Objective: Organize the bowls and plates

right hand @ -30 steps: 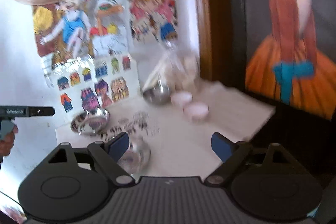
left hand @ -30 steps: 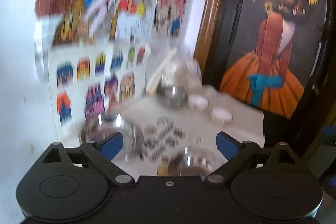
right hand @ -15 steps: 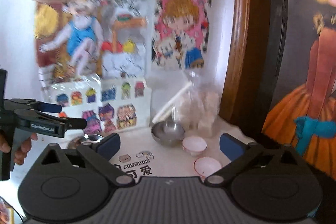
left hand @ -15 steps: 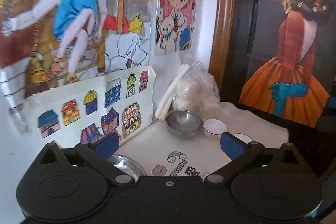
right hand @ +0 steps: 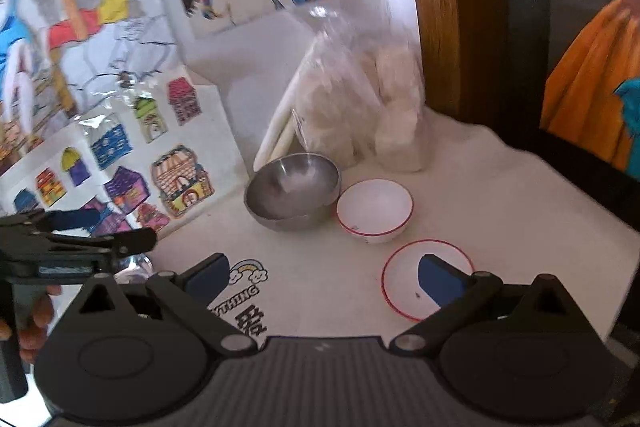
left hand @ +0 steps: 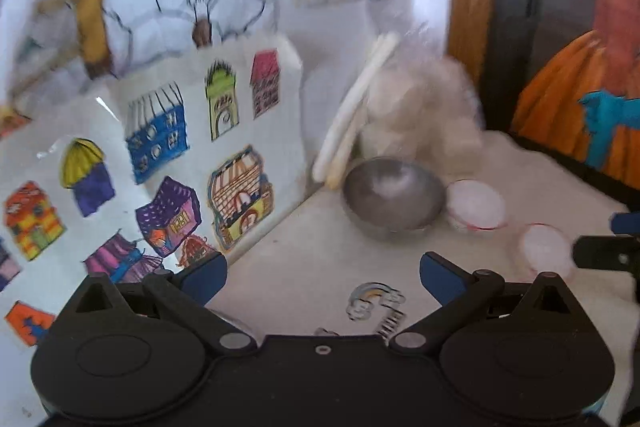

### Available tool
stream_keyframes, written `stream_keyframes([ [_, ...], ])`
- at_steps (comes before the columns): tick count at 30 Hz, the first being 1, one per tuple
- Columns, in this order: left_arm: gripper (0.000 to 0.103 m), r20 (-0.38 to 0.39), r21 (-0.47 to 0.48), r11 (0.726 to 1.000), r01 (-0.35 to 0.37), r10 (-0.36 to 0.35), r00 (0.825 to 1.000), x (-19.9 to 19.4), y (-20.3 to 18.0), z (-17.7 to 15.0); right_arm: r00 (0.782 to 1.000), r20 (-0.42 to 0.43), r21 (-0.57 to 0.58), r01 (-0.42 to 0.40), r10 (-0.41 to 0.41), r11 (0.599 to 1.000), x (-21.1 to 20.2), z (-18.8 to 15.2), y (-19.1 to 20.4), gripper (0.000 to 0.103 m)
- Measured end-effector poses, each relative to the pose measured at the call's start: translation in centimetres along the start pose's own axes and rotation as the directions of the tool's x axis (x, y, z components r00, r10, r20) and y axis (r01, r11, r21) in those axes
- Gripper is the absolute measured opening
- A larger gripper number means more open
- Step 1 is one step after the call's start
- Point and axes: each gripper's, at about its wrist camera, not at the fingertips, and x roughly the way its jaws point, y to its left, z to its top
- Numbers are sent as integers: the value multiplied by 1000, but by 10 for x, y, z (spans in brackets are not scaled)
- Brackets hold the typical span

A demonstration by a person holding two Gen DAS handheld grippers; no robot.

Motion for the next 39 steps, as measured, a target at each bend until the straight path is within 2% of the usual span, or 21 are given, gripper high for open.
stream_keyframes([
  [8, 102, -116, -130, 989, -70, 55, 992, 89, 23, 26, 995, -61, 171, -68, 80, 983, 64, 10, -15, 97],
  [12, 102, -155, -183, 982, -40, 12, 988, 122, 30, 33, 989, -85, 262, -96, 122, 960, 93, 15, -18, 89],
  [16, 102, -147, -218, 976, 14, -47, 988, 140, 32, 34, 987, -86, 324, -98, 132, 941, 112, 19, -17, 84],
  [21, 102, -143, -238, 971, 25, -61, 988, 152, 27, 35, 983, -81, 396, -120, 164, 910, 129, 23, -14, 72],
  [24, 102, -149, -246, 969, 26, -65, 987, 163, 25, 36, 986, -66, 411, -116, 156, 904, 136, 24, -9, 63],
  [30, 101, -170, -237, 971, -12, -29, 985, 184, 15, 40, 997, -36, 433, -42, 63, 901, 152, 21, -2, 51],
  [34, 100, -162, -246, 969, 2, -43, 986, 191, 12, 42, 997, -19, 468, -57, 74, 882, 163, 22, -4, 45],
  [39, 92, -171, -249, 969, 5, -49, 984, 201, 12, 43, 998, -11, 485, -54, 68, 873, 173, 24, -3, 35],
])
